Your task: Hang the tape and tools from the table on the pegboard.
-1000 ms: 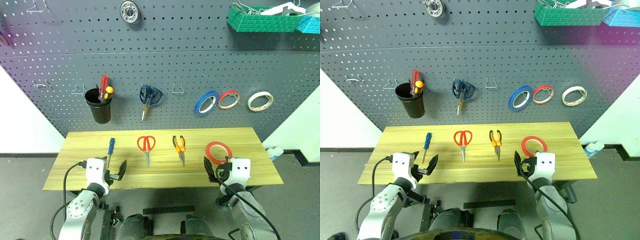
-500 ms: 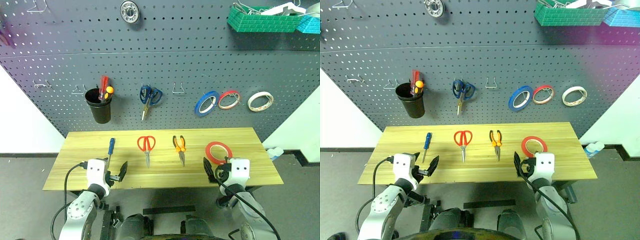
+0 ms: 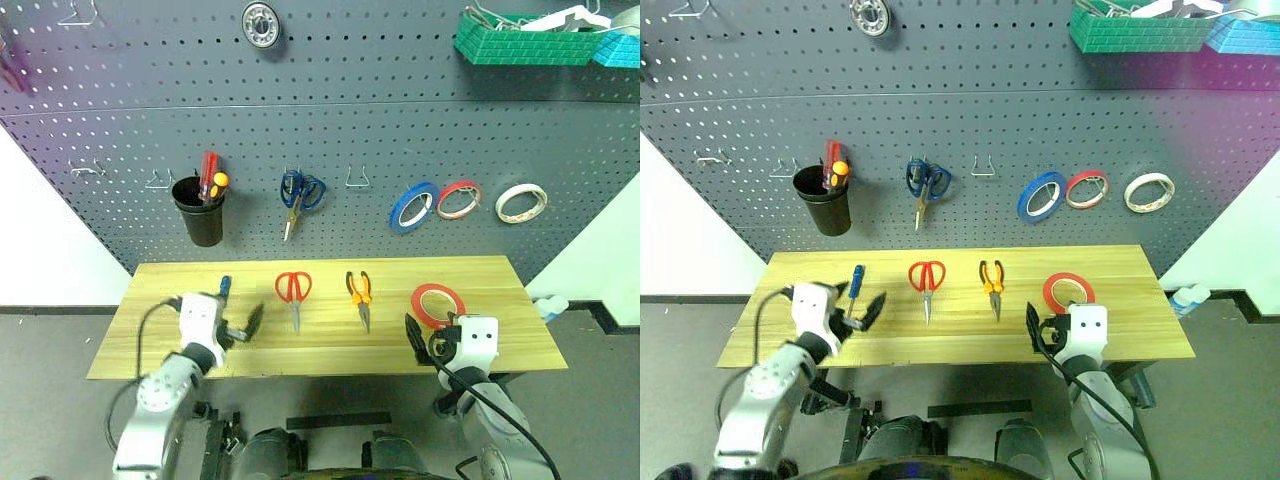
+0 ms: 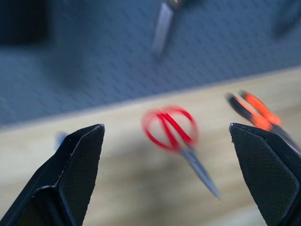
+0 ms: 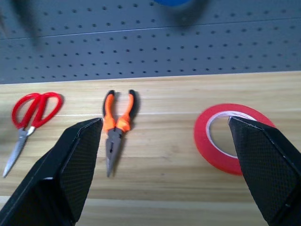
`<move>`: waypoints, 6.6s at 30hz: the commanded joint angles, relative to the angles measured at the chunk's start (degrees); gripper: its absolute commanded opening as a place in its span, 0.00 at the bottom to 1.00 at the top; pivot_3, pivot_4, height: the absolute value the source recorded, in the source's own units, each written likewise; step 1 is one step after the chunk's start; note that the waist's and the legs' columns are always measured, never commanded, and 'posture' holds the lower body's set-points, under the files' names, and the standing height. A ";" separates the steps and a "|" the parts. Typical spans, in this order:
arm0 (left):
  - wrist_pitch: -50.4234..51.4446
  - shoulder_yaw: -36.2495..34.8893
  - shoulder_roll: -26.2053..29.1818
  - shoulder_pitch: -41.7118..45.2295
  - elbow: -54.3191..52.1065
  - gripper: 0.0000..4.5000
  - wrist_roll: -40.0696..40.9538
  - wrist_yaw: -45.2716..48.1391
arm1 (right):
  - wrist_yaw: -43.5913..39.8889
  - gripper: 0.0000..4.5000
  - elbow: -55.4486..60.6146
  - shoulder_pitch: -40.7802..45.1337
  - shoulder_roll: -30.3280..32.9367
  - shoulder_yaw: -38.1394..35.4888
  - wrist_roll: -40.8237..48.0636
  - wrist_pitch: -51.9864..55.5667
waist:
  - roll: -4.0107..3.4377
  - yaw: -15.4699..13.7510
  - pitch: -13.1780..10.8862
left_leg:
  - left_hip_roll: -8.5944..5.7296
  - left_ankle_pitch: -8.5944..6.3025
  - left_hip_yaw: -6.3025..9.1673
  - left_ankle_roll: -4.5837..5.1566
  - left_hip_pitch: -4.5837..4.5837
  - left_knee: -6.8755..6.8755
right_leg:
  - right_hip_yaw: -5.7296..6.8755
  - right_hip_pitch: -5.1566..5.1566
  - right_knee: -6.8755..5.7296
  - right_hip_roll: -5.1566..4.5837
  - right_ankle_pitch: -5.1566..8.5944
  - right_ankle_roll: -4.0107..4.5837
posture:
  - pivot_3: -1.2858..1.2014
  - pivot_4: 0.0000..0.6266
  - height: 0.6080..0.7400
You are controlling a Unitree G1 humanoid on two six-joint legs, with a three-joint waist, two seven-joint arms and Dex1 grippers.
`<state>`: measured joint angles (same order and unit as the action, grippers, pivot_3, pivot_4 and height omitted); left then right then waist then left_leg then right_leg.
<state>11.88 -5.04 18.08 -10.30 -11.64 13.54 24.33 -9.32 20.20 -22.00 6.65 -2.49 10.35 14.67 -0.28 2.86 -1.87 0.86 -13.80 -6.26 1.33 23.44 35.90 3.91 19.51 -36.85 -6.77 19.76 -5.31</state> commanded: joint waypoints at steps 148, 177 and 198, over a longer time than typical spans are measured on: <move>10.68 -8.31 20.53 -15.01 -15.09 0.99 21.81 34.24 | 1.07 1.00 32.61 -26.75 3.69 7.38 0.91 11.28 | 0.59 1.08 -1.72 | 0.05 0.10 -0.57 -0.20 0.03 -0.82 | -0.66 0.74 0.00 -0.06 0.22 0.38 | 0.48 0.14 1.00; 27.33 -9.96 23.61 -8.33 -29.87 0.99 33.74 19.85 | -3.47 1.00 -0.04 10.50 12.94 -4.00 3.05 20.46 | 0.63 -1.01 -3.76 | 0.10 0.11 -0.44 -0.17 0.07 -0.75 | -0.34 0.67 0.66 -0.13 -0.45 0.56 | 0.49 0.13 1.00; 13.70 -7.07 19.34 -12.76 -22.66 0.99 22.76 23.59 | -4.86 1.00 -10.38 16.47 12.94 -0.88 -2.15 17.59 | 0.47 -0.33 -3.83 | 0.11 0.19 -0.37 -0.12 0.07 -0.62 | -0.37 0.55 0.51 0.01 -0.56 -0.06 | 0.50 0.13 1.00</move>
<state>27.52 -12.09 37.74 -22.61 -34.20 36.76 47.22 -13.92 9.78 -6.14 19.16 -4.10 9.13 32.23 0.18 2.53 -5.70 0.98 -13.60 -6.64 1.23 23.51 35.27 3.55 20.06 -36.35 -6.75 19.20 -5.38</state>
